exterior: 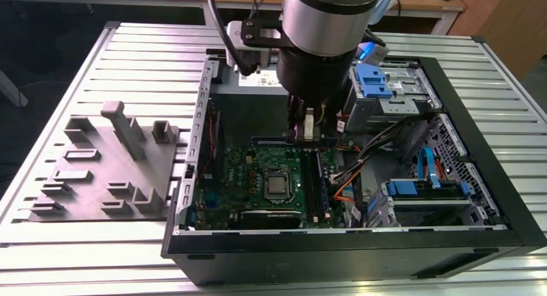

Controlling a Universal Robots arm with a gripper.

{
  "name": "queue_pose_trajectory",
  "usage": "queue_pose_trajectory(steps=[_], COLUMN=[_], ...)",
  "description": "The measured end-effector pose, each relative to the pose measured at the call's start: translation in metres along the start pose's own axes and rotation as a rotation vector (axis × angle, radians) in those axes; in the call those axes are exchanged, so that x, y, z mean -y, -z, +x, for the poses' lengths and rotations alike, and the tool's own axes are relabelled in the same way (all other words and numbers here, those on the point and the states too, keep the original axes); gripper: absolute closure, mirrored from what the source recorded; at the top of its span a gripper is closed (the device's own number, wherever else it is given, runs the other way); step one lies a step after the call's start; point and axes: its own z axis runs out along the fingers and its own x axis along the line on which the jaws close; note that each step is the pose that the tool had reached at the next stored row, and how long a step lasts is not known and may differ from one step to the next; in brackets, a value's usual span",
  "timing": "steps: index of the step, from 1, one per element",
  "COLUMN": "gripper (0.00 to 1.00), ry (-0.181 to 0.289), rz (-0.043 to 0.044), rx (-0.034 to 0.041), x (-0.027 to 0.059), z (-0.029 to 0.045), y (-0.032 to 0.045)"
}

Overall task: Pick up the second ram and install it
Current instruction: 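Pick up the second ram and move it above second insertion slot, then insert the second ram into the second slot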

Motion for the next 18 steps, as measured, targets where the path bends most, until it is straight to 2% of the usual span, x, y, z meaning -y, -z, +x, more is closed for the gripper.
queue_pose_trajectory(steps=[18], gripper=[0.92], ry=[-0.009], rz=[0.0006], rx=[0.0004], x=[0.0001], z=[0.0001], y=[-0.0024])
